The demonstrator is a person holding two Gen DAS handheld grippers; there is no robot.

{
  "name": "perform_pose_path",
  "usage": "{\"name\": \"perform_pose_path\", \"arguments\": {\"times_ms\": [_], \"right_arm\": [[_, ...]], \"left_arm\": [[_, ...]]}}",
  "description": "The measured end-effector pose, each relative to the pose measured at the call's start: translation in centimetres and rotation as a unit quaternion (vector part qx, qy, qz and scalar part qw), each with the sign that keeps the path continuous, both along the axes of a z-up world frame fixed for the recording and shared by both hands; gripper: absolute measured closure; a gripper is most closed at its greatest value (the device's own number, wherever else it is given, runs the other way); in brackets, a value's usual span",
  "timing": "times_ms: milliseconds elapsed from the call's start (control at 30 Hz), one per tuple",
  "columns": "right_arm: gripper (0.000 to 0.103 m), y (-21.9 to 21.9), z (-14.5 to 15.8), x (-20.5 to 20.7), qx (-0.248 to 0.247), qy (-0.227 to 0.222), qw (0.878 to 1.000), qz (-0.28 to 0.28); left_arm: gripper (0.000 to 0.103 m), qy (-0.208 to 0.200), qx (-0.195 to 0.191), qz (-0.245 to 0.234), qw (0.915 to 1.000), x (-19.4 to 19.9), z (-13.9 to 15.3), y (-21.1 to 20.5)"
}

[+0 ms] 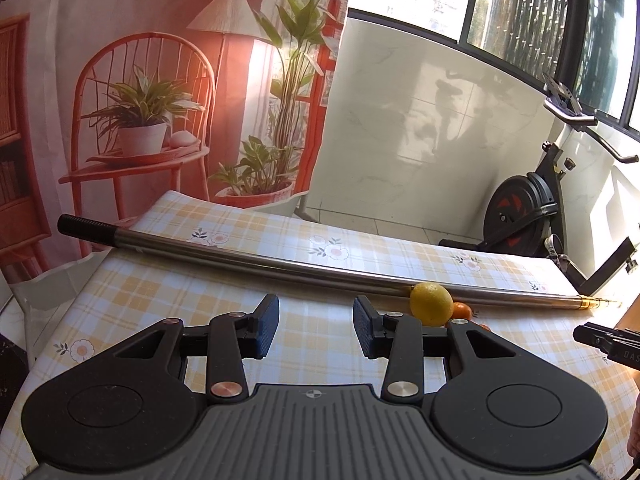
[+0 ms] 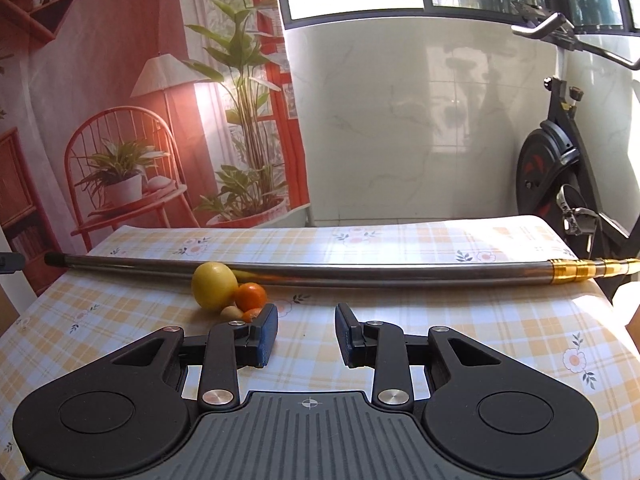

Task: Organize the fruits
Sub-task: 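Move both tools back to the remaining fruit beside the metal rod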

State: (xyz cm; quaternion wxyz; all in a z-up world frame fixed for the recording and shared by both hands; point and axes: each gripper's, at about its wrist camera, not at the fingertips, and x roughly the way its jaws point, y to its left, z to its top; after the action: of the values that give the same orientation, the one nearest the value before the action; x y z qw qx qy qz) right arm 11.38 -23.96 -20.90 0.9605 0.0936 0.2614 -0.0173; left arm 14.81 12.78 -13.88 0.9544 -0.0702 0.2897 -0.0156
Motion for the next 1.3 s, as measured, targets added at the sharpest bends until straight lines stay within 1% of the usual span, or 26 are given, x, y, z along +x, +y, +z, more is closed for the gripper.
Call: {"name": "perform_pose_path", "arguments": {"times_ms": [333,700,800,833,867,1000,1300], "right_arm": [[0.073,0.1,-0.5,2.5,-0.006,0.008,1.0,0.012],[0.073,0.9,-1.9,5.8,-0.005,0.025,0.999,0.031],[0.073,1.3,-2.5,6.7,-0.002,0.029,0.999,0.04],[0.073,1.4,-2.6,6.9,-0.002,0.031,0.999,0.043],[0.073,1.6,-2.8,7.2,0.0,0.034,0.998,0.048],[0.073,2.2,-3.8,8.2,0.002,0.044,0.997,0.064],[0.073,2.6,-5.5,10.3,0.02,0.062,0.995,0.079]], "left_arm": [[0.06,-0.001,0.008,-0.001,1.0,2.2,-0.2,-0.1],[0.059,0.007,0.017,0.0,0.9998,4.1,-0.6,-0.4],[0.056,0.007,0.017,-0.001,0.9998,4.4,-0.6,-0.4],[0.053,0.007,0.016,-0.001,0.9998,4.6,-0.7,-0.4],[0.052,0.006,0.015,-0.001,0.9999,4.7,-0.7,-0.5],[0.052,0.012,0.015,-0.007,0.9998,5.5,-1.2,-1.0],[0.052,0.026,0.019,-0.03,0.999,7.6,-1.8,-2.5]]}}
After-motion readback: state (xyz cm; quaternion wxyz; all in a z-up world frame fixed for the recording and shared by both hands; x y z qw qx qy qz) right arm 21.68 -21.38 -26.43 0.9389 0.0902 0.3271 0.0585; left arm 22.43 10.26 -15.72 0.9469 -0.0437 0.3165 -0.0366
